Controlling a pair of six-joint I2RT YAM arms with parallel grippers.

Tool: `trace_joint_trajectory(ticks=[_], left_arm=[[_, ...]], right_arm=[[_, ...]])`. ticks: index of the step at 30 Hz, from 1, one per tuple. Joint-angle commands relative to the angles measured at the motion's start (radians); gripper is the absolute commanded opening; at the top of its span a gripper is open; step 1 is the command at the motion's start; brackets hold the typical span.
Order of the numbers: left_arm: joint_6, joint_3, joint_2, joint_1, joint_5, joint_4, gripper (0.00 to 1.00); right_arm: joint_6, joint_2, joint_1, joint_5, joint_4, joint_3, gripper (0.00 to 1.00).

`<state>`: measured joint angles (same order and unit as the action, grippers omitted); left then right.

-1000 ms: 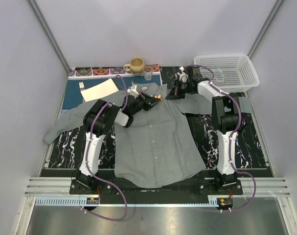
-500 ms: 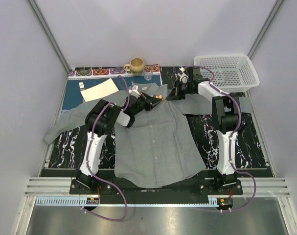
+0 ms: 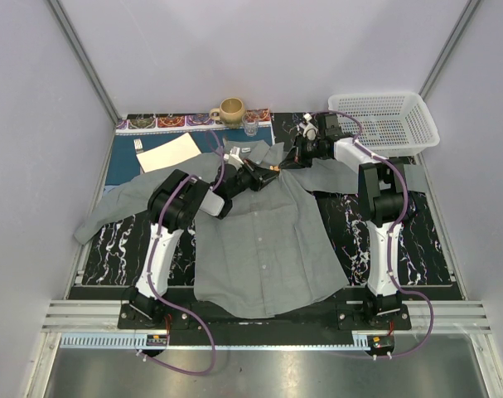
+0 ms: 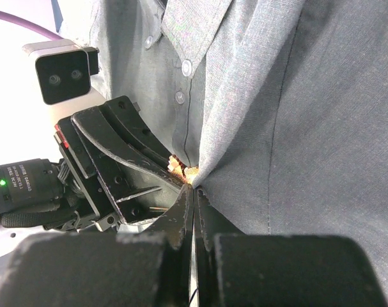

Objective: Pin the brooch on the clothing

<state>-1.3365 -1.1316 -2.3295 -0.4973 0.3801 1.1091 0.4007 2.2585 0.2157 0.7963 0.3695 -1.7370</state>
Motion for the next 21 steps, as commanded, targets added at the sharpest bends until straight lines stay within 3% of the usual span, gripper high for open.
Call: trace_joint_trajectory(ticks=[1, 21], left_arm=[[-0.004, 0.012, 0.016, 0.003, 0.009, 0.129, 0.0], [0.002, -0.059, -0.021, 0.003, 0.08, 0.126, 0.0]], right_arm=[[-0.01, -0.057, 0.014, 0.004, -0.032, -0.022, 0.0], [-0.049, -0.033, 0.013, 0.007, 0.023, -0.053, 0.03]])
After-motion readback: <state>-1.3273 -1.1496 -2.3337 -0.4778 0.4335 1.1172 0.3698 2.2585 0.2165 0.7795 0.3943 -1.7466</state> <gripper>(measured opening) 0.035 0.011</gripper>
